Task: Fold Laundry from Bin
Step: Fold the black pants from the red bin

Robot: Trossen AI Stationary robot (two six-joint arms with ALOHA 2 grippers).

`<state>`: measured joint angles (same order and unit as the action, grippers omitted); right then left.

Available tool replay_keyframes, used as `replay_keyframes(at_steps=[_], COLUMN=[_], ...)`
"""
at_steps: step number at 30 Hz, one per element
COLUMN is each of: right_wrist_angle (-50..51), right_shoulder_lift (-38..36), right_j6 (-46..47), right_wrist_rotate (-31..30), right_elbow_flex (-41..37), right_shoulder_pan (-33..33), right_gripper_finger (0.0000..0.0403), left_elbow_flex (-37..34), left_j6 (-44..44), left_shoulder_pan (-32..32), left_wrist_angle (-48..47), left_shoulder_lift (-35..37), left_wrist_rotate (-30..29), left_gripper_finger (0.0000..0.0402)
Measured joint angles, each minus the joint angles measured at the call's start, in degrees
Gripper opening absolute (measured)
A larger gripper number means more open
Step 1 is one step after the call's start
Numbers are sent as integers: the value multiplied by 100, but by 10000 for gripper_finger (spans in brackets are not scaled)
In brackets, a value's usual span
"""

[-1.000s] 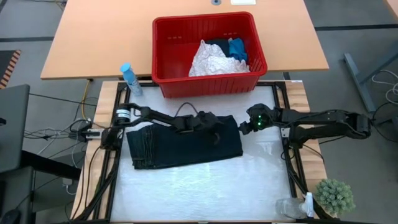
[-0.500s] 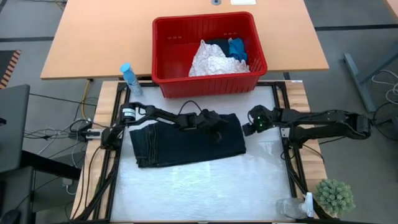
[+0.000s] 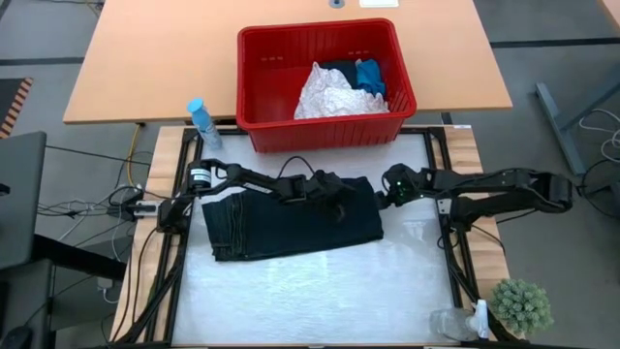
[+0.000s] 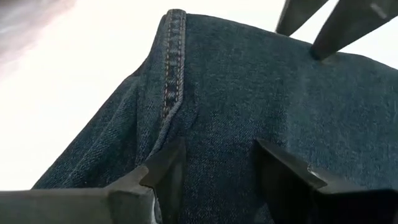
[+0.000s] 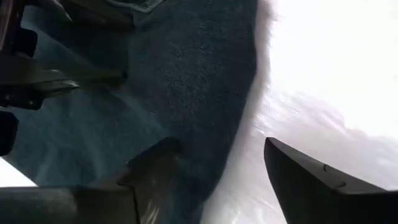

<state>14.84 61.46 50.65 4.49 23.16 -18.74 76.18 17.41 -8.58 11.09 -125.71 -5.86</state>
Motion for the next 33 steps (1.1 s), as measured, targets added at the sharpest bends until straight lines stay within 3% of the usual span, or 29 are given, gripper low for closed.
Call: replay_keyframes(at_steps=[9,15,19,25,33], right_wrist_angle=[-540,-975,-1042,-1003,-983], right_shoulder_lift=[912,1458,1659,1723,1721], right_j6=[-156,-49,-22,59,316], right_wrist_rotate=[98,575,619,667,647], right_elbow_flex=[21,40,37,20,13], right_shoulder_pan=[-4,31,68,61,63], right_gripper_finger=[287,276,220,46,33], left_elbow_flex=[-4,-4,-4,-8,-35], left_j6=[-162,-242,-330,-386,-441], left_shoulder_pan=[11,13,17,22,-31], left_wrist_angle=[-12,-22,-22,58,-385], left_shoulder_lift=[0,-4,-7,-4,786], left_wrist_rotate=[91,96,102,133,45], left_gripper_finger=[178,178,178,178,178])
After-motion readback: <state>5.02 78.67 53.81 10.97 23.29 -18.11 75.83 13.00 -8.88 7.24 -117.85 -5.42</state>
